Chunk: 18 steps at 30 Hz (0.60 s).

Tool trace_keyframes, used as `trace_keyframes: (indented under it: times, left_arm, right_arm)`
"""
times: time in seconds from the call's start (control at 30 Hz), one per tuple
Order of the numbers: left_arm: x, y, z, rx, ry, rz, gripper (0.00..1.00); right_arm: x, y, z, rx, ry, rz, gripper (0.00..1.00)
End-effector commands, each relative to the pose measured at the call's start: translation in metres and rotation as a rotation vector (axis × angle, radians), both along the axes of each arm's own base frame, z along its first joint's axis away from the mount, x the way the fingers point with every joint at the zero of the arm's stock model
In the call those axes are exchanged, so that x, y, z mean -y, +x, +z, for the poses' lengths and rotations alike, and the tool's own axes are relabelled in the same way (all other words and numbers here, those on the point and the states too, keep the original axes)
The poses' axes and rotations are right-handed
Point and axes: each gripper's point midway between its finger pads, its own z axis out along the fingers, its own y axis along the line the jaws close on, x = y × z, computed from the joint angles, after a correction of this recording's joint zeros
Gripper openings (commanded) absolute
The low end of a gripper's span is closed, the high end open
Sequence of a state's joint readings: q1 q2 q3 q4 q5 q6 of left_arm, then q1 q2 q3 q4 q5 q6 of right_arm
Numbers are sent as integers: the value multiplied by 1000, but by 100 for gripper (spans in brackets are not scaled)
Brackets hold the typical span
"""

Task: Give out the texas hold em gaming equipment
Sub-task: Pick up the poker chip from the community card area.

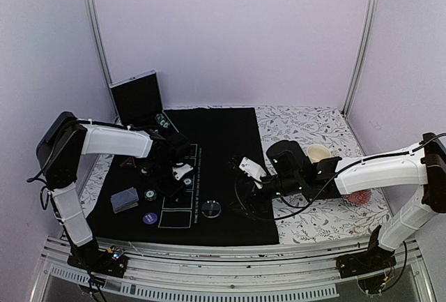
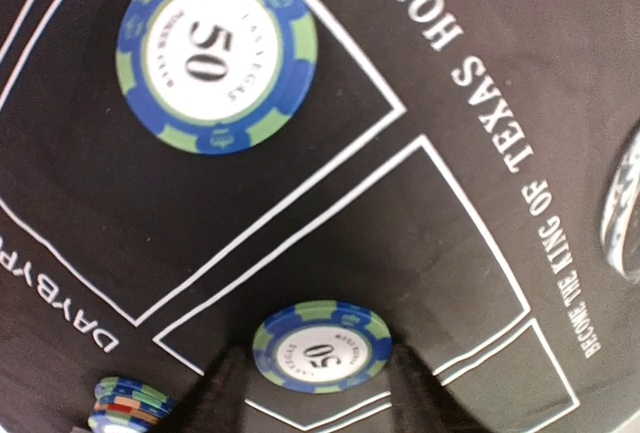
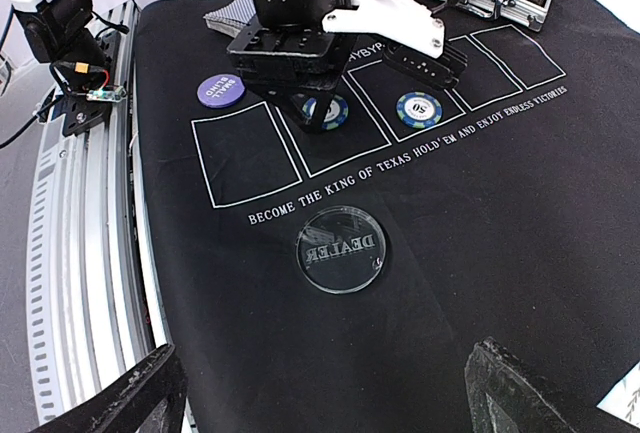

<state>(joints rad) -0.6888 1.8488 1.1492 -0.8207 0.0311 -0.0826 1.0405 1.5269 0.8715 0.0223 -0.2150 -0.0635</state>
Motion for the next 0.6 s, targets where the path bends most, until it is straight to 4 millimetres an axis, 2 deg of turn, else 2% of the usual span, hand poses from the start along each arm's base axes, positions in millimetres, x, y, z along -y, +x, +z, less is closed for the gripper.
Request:
trace_keyframes:
  times: [0.0, 0.2, 0.33, 0.4, 0.5, 0.57]
  left_arm:
    - [0, -9, -8, -61, -13, 5, 43]
    - [-1, -11, -6, -72, -23, 11, 28]
    - [-3, -2, 6, -27, -29, 23, 25]
    - [-4, 0, 10, -25, -38, 33, 31]
    - [-3, 0, 9, -33, -37, 25, 53]
    - [0, 0, 10, -23, -33, 13, 58]
  right_arm:
    - [-3, 1, 2, -2, -2, -7, 99]
    - [-1, 0, 1, 0, -9, -8, 99]
    - [-2, 1, 2, 6, -6, -4, 99]
    - [-3, 1, 3, 9, -5, -1, 99]
    - [-3, 1, 3, 10, -5, -1, 99]
    - [-3, 1, 1, 7, -10, -1, 99]
